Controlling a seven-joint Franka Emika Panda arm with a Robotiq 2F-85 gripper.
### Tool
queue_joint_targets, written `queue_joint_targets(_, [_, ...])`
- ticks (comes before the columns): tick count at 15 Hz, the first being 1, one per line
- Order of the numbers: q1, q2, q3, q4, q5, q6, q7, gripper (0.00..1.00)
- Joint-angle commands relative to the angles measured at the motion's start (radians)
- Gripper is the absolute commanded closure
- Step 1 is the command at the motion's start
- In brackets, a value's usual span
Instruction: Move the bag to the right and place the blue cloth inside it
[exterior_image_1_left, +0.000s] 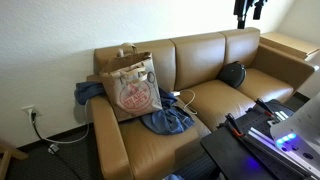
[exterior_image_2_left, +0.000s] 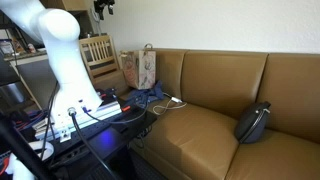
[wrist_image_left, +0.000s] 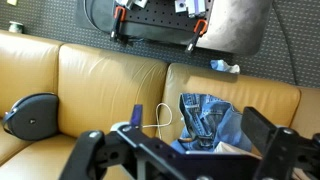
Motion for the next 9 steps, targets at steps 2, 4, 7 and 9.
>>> queue_joint_targets(2, [0.009, 0.049, -0.016, 0.023, 0.008, -0.008, 0.032, 0.0])
queue_joint_targets(4, [-0.022, 0.182, -0.012, 0.065, 0.047, 0.035, 0.127, 0.0])
queue_joint_targets(7, [-0.02, 0.343, -0.019, 0.115, 0.146, 0.157, 0.213, 0.0])
queue_joint_targets(9, [-0.011, 0.468, -0.024, 0.189, 0.197, 0.247, 0.299, 0.0])
